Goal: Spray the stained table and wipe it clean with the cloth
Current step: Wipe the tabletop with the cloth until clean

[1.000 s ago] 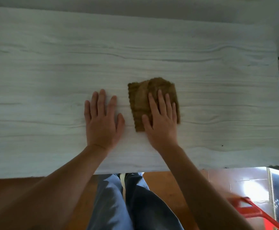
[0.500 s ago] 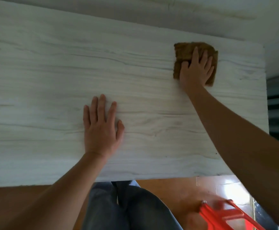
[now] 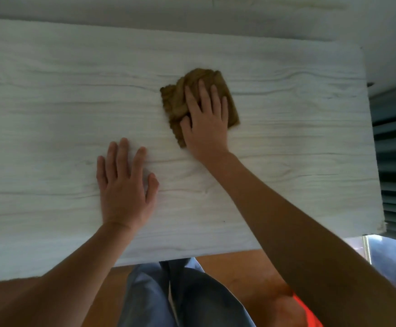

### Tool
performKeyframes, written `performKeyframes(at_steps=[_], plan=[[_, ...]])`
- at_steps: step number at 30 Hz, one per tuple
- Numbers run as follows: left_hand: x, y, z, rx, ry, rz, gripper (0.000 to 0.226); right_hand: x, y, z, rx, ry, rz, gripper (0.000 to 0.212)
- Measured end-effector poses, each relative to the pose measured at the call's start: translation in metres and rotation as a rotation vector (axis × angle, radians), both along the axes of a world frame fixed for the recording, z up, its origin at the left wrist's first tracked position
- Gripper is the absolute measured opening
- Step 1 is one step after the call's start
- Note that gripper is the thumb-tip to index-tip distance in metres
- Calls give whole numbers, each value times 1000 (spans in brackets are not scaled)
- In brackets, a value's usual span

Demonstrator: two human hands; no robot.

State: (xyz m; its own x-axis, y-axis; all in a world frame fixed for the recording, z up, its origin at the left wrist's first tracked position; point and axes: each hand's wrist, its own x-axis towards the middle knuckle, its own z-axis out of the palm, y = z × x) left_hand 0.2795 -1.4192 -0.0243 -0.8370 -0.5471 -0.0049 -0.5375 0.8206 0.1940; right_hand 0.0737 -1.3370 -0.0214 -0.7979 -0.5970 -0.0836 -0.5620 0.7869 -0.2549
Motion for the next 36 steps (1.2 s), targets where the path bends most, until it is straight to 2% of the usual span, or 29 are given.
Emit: performKeyframes(at_steps=[3, 9, 16, 19, 24, 30, 36], plan=[[2, -1, 0, 0, -6, -1, 61, 48, 26, 0, -55, -23, 18, 63], [1, 2, 1, 55, 14, 13, 61, 119, 97, 7, -32, -83, -64, 63], [1, 2, 0, 79, 29, 29, 62, 120, 194, 8, 33, -45, -148, 67], [4, 1, -2, 77, 41, 28, 61, 105, 194, 5, 38, -36, -200, 69], [7, -1, -4, 69, 60, 28, 61, 117, 142, 4, -20, -103, -354, 70], [10, -7, 0, 175, 144, 26, 60, 182, 97, 12, -7, -93, -177, 64], [20, -12, -4, 188, 146, -90, 59, 203, 146, 15, 63, -101, -22, 63]])
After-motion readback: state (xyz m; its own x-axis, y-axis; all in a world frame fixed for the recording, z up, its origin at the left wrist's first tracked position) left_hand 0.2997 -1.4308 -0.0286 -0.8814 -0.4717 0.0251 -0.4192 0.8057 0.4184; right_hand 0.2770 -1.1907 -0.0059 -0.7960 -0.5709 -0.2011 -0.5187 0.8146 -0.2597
